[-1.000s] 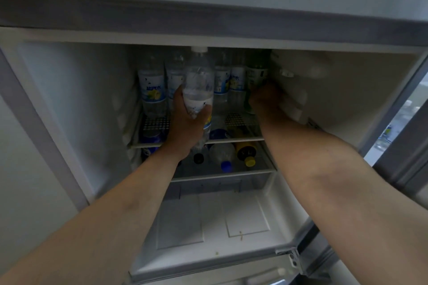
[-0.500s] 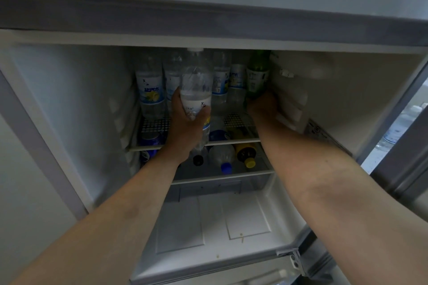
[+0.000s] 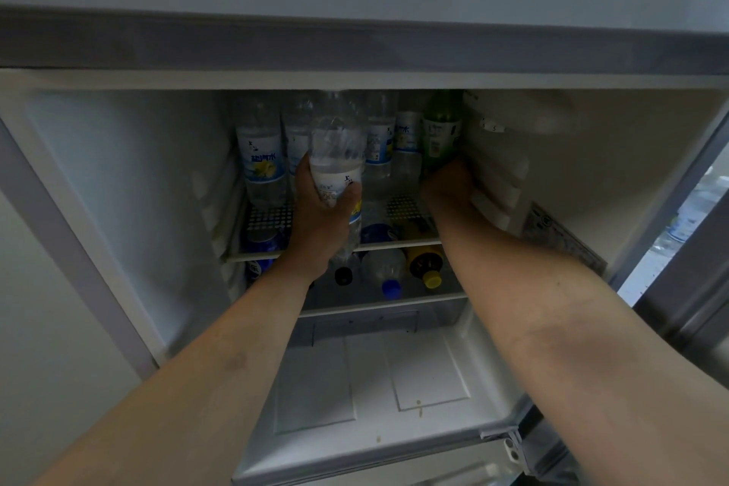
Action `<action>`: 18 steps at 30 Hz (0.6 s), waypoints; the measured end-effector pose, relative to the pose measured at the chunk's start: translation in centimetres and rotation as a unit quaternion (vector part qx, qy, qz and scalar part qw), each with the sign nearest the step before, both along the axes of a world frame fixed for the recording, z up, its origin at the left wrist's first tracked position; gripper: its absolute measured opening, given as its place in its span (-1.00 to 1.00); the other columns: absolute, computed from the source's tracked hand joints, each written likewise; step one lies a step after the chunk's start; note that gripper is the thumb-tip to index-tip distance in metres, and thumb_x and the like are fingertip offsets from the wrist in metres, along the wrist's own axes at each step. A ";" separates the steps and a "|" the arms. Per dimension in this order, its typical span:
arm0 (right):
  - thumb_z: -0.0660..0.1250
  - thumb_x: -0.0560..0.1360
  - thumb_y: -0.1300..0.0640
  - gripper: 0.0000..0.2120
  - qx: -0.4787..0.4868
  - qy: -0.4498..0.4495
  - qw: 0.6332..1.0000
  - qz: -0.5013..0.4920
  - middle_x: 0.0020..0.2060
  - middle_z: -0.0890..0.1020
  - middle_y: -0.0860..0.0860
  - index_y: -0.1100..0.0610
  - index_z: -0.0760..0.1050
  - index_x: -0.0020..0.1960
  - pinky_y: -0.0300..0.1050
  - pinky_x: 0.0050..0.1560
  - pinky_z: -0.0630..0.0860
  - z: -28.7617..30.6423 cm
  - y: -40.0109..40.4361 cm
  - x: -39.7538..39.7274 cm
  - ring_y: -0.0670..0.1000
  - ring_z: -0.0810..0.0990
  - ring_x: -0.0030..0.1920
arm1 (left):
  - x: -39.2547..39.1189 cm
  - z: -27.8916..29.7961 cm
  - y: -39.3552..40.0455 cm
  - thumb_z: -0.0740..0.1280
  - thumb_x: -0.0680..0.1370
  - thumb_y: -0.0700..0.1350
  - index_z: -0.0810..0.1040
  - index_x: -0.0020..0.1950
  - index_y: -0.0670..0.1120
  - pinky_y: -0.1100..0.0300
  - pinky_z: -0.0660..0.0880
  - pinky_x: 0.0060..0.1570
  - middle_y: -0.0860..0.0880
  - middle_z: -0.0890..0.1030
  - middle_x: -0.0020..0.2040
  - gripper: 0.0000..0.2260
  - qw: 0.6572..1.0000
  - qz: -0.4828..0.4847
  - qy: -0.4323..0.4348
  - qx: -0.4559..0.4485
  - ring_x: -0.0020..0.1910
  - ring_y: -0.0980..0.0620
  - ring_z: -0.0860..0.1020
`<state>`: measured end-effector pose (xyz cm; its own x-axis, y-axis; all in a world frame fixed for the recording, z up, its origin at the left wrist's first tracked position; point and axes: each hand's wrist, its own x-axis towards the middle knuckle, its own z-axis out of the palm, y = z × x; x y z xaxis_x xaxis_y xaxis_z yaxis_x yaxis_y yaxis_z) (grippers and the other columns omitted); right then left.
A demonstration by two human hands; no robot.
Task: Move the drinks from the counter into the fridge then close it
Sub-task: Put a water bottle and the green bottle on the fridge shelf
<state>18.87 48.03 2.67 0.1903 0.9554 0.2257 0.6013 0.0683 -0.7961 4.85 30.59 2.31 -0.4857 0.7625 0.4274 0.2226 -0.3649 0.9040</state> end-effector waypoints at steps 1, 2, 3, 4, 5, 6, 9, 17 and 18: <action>0.33 0.58 0.15 -0.52 -0.003 -0.006 1.000 0.002 0.37 0.47 0.18 0.21 0.32 0.46 0.01 0.28 0.48 -0.1 -0.1 -0.1 0.17 0.48 0.35 | 0.0 0.0 0.0 0.38 0.56 -0.24 0.18 0.53 -0.02 0.58 0.43 -0.02 0.06 0.41 0.32 -0.39 1.000 0.002 0.001 -0.001 0.07 0.47 0.47; 0.32 0.59 0.15 -0.52 -0.006 -0.013 1.000 0.001 0.38 0.46 0.19 0.21 0.31 0.47 0.02 0.30 0.47 -0.1 -0.3 -0.2 0.17 0.47 0.36 | 0.0 0.0 -0.1 0.38 0.56 -0.23 0.18 0.53 -0.03 0.57 0.43 -0.01 0.05 0.41 0.34 -0.39 1.000 0.004 0.003 -0.001 0.10 0.42 0.47; 0.31 0.60 0.15 -0.52 -0.008 -0.021 1.000 -0.004 0.39 0.45 0.19 0.21 0.30 0.48 0.03 0.32 0.46 -0.1 -0.6 -0.3 0.17 0.45 0.37 | 0.0 0.0 -0.1 0.38 0.56 -0.23 0.18 0.53 -0.03 0.56 0.43 0.01 0.04 0.41 0.36 -0.38 1.000 0.005 0.005 0.000 0.12 0.38 0.47; 0.29 0.61 0.15 -0.52 -0.009 -0.030 0.999 -0.010 0.41 0.43 0.20 0.22 0.28 0.49 0.03 0.35 0.43 -0.1 -0.8 -0.4 0.17 0.44 0.39 | 0.0 -0.1 -0.1 0.38 0.56 -0.23 0.18 0.53 -0.04 0.55 0.44 0.02 0.03 0.41 0.36 -0.39 1.000 0.004 0.006 0.002 0.13 0.37 0.47; 0.27 0.63 0.16 -0.53 -0.011 -0.038 0.999 -0.014 0.42 0.41 0.20 0.23 0.27 0.49 0.03 0.37 0.40 -0.2 -1.1 -0.4 0.17 0.42 0.40 | 0.0 -0.1 -0.1 0.38 0.56 -0.23 0.18 0.53 -0.04 0.54 0.44 0.04 0.03 0.42 0.36 -0.39 1.000 0.001 0.005 0.002 0.13 0.37 0.48; 0.26 0.63 0.16 -0.54 -0.012 -0.042 0.999 -0.015 0.42 0.41 0.21 0.25 0.27 0.49 0.02 0.36 0.38 -0.2 -1.5 -0.4 0.17 0.41 0.41 | 0.1 -0.1 0.1 0.38 0.56 -0.23 0.19 0.53 -0.05 0.53 0.45 0.04 0.03 0.43 0.35 -0.39 1.000 0.000 0.004 0.003 0.12 0.38 0.49; 0.31 0.61 0.16 -0.56 -0.006 -0.014 1.000 -0.011 0.39 0.45 0.19 0.23 0.33 0.45 -0.01 0.32 0.41 -0.1 -2.9 0.0 0.15 0.46 0.37 | 0.4 0.1 0.9 0.39 0.55 -0.24 0.20 0.53 -0.06 0.58 0.44 -0.06 0.11 0.44 0.25 -0.39 1.000 0.006 0.006 0.001 0.03 0.52 0.48; 0.30 0.58 0.19 -0.83 0.087 0.022 0.995 0.044 0.04 0.66 0.14 0.19 0.61 0.11 -0.10 -0.01 0.51 -0.8 -8.0 2.0 0.14 0.62 0.07 | 3.7 1.8 4.4 0.37 0.57 -0.22 0.12 0.56 -0.12 0.23 0.40 0.30 -0.12 0.40 0.44 -0.36 0.999 -0.021 0.031 -0.029 0.34 -0.02 0.44; 0.31 0.57 0.19 -0.84 0.095 0.030 0.993 0.061 0.02 0.68 0.13 0.17 0.63 0.08 -0.09 -0.02 0.53 -0.9 -8.5 2.1 0.13 0.63 0.05 | 3.9 2.0 5.0 0.36 0.57 -0.22 0.12 0.56 -0.12 0.17 0.40 0.34 -0.13 0.40 0.44 -0.37 0.999 -0.031 0.030 -0.032 0.35 -0.03 0.44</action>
